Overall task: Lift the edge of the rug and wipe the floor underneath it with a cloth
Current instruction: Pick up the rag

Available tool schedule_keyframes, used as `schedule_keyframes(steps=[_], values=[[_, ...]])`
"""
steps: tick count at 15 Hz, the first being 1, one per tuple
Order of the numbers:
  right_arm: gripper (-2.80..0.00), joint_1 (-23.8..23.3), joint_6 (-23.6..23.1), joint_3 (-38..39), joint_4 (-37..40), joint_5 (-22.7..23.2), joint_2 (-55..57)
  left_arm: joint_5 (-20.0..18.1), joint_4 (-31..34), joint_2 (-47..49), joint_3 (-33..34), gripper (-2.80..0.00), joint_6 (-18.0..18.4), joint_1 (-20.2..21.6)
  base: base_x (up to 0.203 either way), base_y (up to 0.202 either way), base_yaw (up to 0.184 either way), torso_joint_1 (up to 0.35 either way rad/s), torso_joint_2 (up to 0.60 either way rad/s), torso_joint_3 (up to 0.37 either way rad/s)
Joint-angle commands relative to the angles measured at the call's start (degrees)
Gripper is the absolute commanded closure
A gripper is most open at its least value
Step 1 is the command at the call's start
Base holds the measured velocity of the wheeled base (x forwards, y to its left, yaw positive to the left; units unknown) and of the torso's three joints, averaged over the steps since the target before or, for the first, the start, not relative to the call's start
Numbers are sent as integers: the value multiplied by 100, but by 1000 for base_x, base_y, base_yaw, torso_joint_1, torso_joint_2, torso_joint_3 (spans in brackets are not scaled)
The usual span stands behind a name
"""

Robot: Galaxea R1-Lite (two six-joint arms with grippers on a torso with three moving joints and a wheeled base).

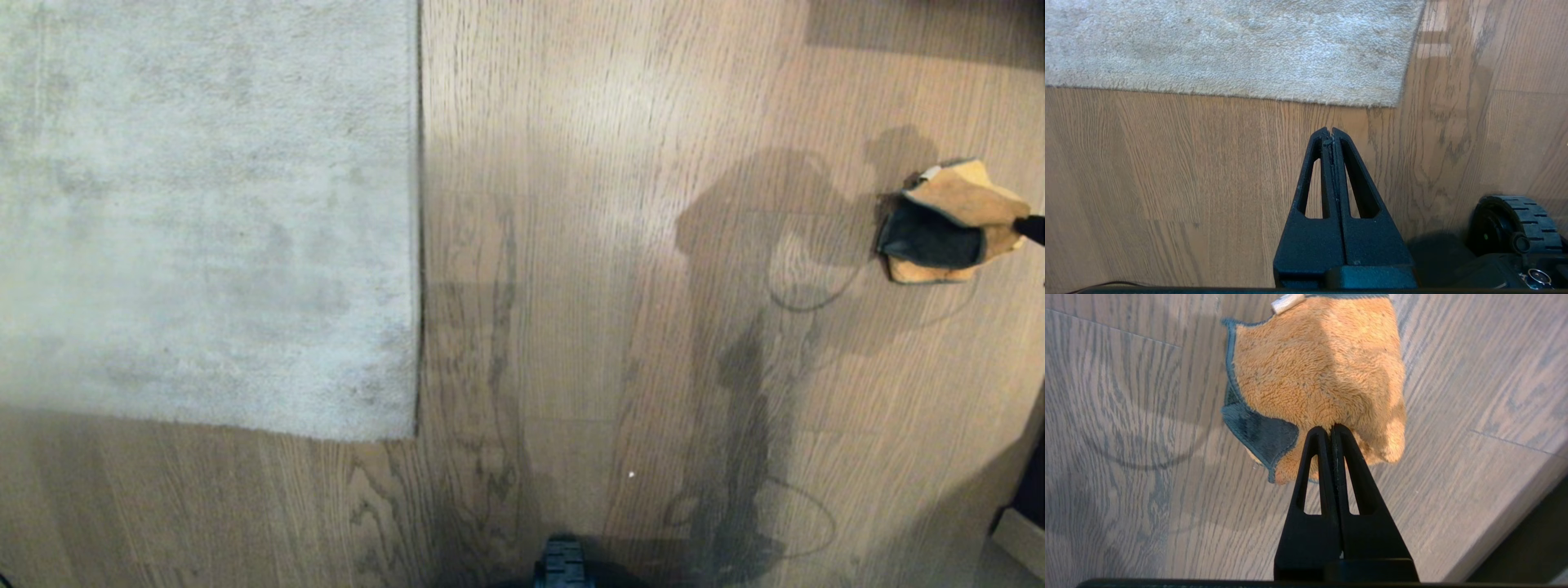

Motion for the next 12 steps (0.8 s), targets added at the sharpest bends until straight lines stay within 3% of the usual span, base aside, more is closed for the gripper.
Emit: schedule_keyframes(steps=[1, 4, 7, 12], values=[[0, -38, -12, 20, -2, 17, -53, 2, -9, 0, 0, 0, -2, 0, 0, 0, 0, 0, 0, 0], [0, -69, -24, 151, -3, 15, -107, 2, -8, 0, 0, 0, -2, 0, 0, 0, 0, 0, 0, 0], [0, -224, -349, 113, 348, 17, -183, 2, -9, 0, 0, 0, -2, 0, 0, 0, 0, 0, 0, 0], [0, -436, -363, 213, 565, 34, -454, -4, -6, 0, 0, 0, -2, 0, 0, 0, 0, 0, 0, 0]])
